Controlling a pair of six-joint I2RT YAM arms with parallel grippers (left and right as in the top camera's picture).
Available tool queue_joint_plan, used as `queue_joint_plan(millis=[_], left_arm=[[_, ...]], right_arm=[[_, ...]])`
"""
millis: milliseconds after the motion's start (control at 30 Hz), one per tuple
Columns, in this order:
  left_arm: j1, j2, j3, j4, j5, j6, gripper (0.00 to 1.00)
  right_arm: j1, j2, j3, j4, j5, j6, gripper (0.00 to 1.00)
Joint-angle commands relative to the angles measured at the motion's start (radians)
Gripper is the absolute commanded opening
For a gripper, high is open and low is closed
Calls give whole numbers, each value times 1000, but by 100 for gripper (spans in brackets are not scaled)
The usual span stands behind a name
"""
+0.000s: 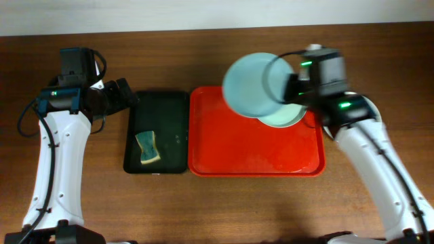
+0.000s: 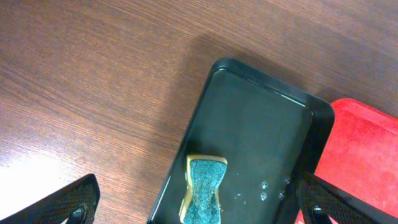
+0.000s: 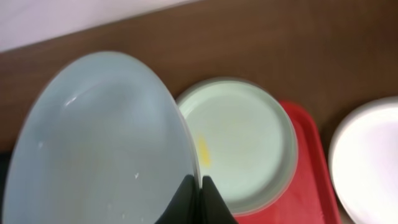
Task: Clean dirty plates on tray and stack at the side
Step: 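Carry the pale green plate right and stack it on the white plate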
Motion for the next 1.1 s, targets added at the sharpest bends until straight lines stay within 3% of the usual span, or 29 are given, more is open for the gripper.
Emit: queue_joint_plan(millis=[0,200,367,567,767,1067], left_arm=[[2,1,3,-1,-10,-10,99],[2,1,3,-1,-10,-10,99],[2,1,3,-1,-10,-10,99],[2,1,3,-1,-10,-10,99],[2,1,3,-1,-10,-10,99],[2,1,3,-1,-10,-10,99]], right_arm=[[-233,-17,9,-88,-283,31,4],[-595,25,5,-238,-275,-15,4],[-742,41,-61,-250,-275,-22,4],[-811,41,-159,-192,-260,62,4],[-811,42,-252,-89,-87,163,4],[-810,42,-441,133,-49,193,4]])
